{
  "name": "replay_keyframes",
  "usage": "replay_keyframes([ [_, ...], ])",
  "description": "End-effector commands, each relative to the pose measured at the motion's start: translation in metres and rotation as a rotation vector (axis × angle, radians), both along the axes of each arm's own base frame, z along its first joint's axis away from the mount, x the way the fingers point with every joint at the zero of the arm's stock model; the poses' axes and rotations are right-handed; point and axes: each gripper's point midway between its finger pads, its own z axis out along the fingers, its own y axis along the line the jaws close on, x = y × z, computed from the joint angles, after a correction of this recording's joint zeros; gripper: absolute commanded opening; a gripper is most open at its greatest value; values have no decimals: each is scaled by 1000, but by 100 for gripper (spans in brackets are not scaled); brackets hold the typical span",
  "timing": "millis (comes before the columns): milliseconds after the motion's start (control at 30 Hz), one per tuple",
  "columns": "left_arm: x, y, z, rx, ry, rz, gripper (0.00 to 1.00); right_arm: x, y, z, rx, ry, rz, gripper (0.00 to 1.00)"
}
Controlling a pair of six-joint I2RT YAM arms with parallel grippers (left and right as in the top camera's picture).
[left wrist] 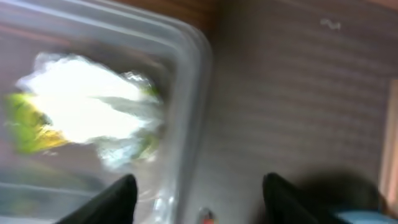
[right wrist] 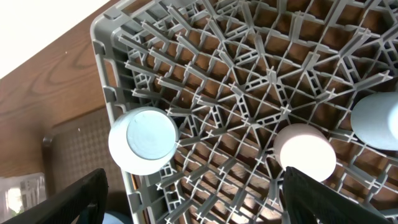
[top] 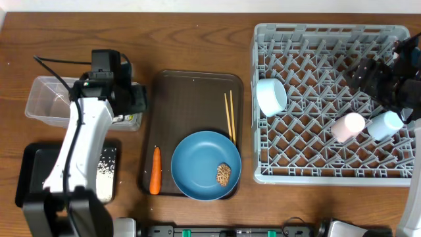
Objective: Sort waste into correct bins and load items into the dishwasher rack
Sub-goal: 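Reach the left gripper to the blue plate rim and grasp it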
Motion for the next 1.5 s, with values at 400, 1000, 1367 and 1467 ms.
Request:
replay_keyframes([
  [400,-128,-85,-24,-66,364,-323,30,-2,-3,4,-4,-13,-8,83],
  [1000,-145,-73,-93,-32,389,-213,27,-4,-2,4,-2,-7,-8,83],
  [1367,-88,-39,-115,195,174,-118,19,-4,-2,3,-2,-6,-8,83],
  [1467,-70,-42,-107,194,107,-109,27,-5,-2,3,-1,-2,-8,83],
])
